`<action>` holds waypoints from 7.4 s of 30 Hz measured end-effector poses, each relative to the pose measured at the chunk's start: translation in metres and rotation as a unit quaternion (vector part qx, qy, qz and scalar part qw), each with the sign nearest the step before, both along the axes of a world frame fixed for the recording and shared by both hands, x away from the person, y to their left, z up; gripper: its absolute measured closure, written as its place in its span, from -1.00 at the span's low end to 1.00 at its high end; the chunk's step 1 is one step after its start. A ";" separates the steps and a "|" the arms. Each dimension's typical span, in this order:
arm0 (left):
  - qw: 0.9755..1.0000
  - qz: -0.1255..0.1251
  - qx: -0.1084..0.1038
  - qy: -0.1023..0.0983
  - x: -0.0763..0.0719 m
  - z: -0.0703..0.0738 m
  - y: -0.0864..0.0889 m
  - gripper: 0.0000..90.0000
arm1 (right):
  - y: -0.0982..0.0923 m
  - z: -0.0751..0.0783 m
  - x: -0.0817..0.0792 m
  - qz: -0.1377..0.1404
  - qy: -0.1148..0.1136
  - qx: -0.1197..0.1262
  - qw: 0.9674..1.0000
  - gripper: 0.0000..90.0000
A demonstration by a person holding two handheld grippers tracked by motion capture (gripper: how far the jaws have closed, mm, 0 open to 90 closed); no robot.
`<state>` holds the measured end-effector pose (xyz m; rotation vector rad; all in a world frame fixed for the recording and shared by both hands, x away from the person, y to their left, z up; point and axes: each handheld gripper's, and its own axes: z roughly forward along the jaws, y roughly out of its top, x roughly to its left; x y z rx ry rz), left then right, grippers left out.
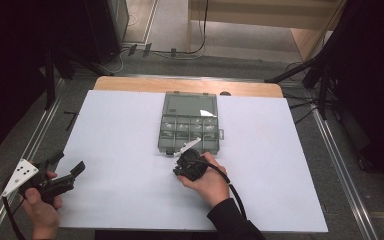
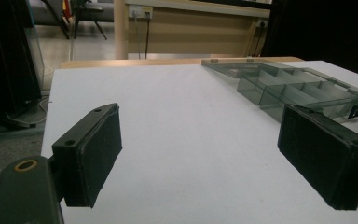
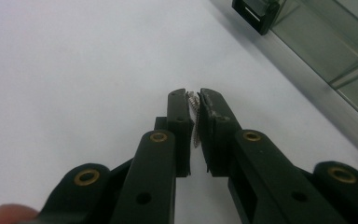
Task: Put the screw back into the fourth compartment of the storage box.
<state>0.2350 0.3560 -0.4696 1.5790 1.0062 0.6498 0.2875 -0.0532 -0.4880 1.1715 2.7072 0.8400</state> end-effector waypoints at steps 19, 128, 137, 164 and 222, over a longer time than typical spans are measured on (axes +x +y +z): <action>1.000 0.001 -0.001 0.001 0.000 0.000 -0.001 -0.69 | -0.001 -0.001 -0.003 -0.006 -0.011 0.000 1.000 0.99; 1.000 -0.012 0.001 0.003 0.002 -0.001 -0.005 -0.69 | -0.093 0.032 0.135 -0.131 0.024 -0.048 0.990 0.99; 1.000 -0.011 0.000 0.005 0.002 -0.002 -0.005 -0.69 | -0.094 0.033 0.134 -0.136 0.021 -0.047 0.989 0.74; 1.000 -0.011 0.001 0.007 0.002 -0.001 -0.004 -0.69 | -0.074 0.071 0.085 -0.091 0.003 0.020 0.996 -0.68; 1.000 -0.015 -0.001 0.006 0.002 -0.001 -0.005 -0.69 | 0.002 0.011 0.032 0.060 0.035 -0.038 0.997 0.75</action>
